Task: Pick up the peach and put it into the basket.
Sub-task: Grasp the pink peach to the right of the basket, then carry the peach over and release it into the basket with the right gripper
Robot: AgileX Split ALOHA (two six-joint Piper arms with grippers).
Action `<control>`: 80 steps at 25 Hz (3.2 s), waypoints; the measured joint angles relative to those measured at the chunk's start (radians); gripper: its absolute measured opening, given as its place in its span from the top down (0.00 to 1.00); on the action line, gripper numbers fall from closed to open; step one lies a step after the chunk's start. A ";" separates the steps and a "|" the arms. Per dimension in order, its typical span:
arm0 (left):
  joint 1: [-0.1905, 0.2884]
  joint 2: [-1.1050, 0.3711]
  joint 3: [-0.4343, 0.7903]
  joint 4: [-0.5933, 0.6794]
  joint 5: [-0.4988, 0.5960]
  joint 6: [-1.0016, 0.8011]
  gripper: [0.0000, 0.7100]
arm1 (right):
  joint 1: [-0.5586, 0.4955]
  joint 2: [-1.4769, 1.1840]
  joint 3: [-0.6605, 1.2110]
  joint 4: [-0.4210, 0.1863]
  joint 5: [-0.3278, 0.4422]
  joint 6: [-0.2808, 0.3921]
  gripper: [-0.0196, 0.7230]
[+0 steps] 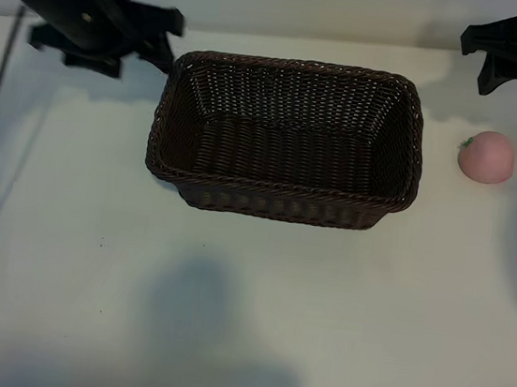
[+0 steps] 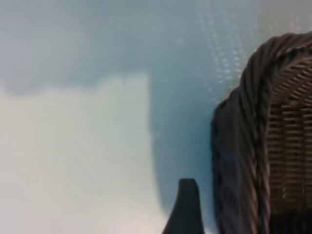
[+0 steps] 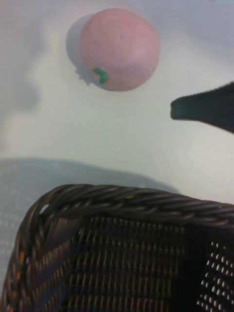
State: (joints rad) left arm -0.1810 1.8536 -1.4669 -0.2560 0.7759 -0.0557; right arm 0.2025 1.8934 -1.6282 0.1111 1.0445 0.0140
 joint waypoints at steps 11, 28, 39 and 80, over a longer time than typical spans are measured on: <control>0.000 -0.153 -0.001 0.174 0.099 -0.086 0.17 | 0.000 0.047 0.028 0.004 -0.011 0.001 0.29; 0.000 -0.153 -0.001 0.178 0.132 -0.086 0.17 | -0.063 0.251 0.047 -0.062 -0.184 0.081 0.29; 0.000 -0.153 -0.001 0.180 0.134 -0.086 0.17 | -0.066 0.290 0.035 0.064 -0.148 0.004 0.86; 0.000 -0.153 -0.001 0.180 0.143 -0.085 0.17 | 0.395 0.213 -0.161 0.073 -0.093 0.050 0.92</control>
State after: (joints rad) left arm -0.1810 1.7005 -1.4676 -0.0760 0.9184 -0.1411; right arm 0.5976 2.1068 -1.7893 0.1846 0.9519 0.0636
